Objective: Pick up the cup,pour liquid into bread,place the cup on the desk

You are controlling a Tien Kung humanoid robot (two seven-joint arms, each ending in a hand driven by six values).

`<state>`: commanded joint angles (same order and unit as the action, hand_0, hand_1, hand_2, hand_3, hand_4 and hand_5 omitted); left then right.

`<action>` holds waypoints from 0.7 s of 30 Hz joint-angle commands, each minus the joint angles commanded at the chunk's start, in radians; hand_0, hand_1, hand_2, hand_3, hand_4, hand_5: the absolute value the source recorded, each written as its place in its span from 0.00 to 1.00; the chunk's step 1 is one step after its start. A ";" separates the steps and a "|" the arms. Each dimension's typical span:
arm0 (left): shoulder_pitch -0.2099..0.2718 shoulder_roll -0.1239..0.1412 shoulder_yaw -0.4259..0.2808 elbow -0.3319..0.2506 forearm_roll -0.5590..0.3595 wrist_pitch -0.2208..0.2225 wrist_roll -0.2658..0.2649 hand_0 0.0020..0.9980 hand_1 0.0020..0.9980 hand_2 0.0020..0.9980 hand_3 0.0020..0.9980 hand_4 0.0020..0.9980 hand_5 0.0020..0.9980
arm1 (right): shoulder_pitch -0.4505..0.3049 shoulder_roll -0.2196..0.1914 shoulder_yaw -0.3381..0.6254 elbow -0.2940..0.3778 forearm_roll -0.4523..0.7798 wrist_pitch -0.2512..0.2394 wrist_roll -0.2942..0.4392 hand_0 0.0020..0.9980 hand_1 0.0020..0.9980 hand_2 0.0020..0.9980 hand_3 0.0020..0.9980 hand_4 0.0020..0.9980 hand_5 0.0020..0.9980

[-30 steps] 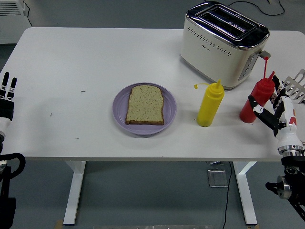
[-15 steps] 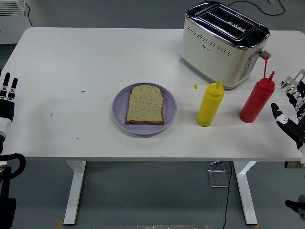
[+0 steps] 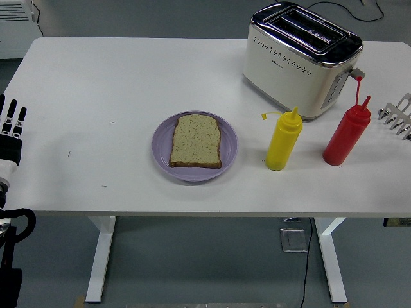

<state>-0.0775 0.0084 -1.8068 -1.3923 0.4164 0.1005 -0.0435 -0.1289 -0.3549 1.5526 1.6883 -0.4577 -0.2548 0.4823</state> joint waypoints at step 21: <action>-0.005 -0.002 0.014 -0.002 0.005 -0.004 0.001 0.79 0.74 0.73 0.69 0.51 1.00 | 0.020 0.038 0.125 -0.090 0.373 0.173 -0.146 0.85 0.79 0.83 0.86 0.72 0.72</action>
<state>-0.0821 0.0066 -1.7933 -1.3940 0.4212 0.0966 -0.0424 -0.1086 -0.3168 1.6780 1.5984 -0.0850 -0.0818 0.3360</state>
